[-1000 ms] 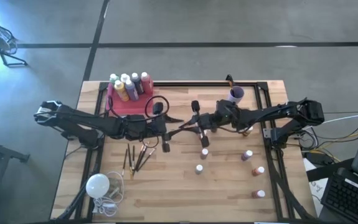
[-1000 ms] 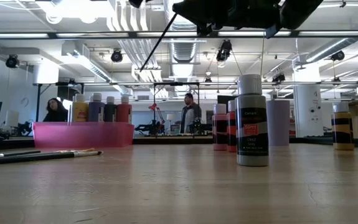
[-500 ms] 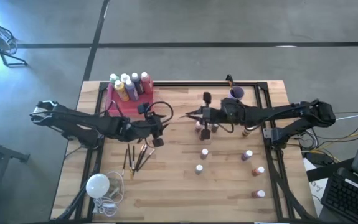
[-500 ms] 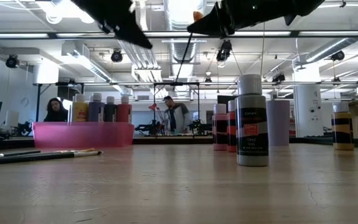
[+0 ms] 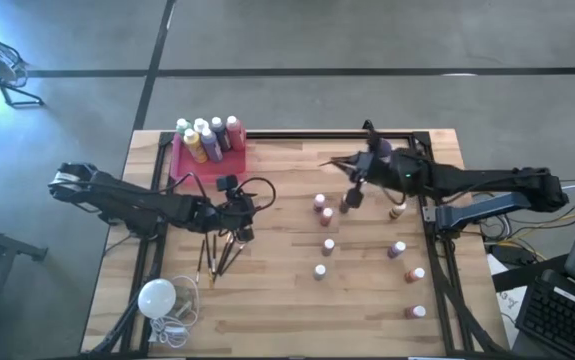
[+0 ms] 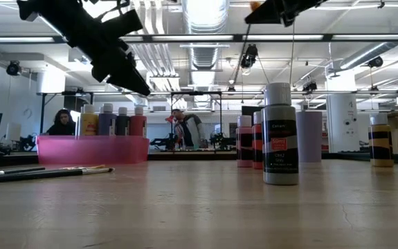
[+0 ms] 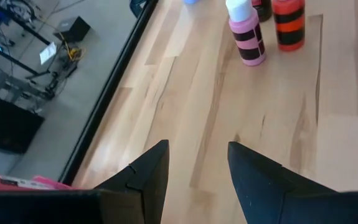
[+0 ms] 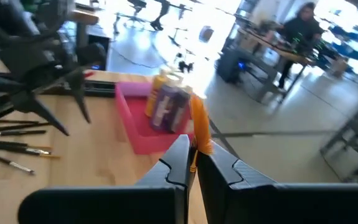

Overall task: Pick & Place Paint Supplies
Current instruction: Put the gold paint brush into the purple cup

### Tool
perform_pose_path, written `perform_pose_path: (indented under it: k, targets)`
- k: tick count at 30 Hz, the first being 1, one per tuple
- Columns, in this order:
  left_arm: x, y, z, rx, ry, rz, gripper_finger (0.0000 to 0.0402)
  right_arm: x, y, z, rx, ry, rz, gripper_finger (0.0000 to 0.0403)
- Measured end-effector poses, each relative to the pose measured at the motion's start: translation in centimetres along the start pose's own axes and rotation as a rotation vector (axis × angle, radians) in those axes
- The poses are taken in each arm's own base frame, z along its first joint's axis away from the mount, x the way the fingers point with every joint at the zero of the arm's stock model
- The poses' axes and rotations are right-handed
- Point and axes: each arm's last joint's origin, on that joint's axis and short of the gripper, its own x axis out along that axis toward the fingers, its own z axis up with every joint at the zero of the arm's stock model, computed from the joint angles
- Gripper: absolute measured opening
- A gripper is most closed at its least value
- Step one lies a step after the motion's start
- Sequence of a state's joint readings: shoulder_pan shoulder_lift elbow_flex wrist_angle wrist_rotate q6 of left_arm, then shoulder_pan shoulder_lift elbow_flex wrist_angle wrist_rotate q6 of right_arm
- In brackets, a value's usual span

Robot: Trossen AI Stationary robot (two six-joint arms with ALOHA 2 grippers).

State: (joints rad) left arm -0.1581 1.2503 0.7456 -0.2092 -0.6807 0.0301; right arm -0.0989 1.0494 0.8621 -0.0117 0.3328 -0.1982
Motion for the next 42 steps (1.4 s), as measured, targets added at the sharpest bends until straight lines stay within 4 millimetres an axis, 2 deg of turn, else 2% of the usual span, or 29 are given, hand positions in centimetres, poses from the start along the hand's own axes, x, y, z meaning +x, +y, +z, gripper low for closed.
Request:
perform_pose_path:
  k: [12, 18, 23, 29, 42]
  targets:
    - [-0.1, 0.1, 0.6, 0.002, -0.026, 0.0, 0.017, -3.7, -4.3, -0.5, 0.172, 0.084, -0.286, 0.0013]
    - [0.0, 0.0, 0.1, 0.012, -0.012, -0.001, 0.017, -4.8, -6.1, -1.8, 0.242, 0.184, -0.377, 0.0013]
    - [0.0, 0.0, 0.2, 0.012, -0.013, -0.002, 0.017, -4.9, -7.2, -2.4, 0.253, 0.226, -0.443, 0.0013]
    - [0.0, 0.0, 0.2, 0.011, -0.014, -0.004, 0.017, -5.1, -7.9, -2.9, 0.251, 0.263, -0.48, 0.0013]
    - [0.0, -0.1, 0.2, 0.009, -0.017, -0.009, 0.017, -5.1, -7.8, -3.8, 0.252, 0.326, -0.477, 0.0013]
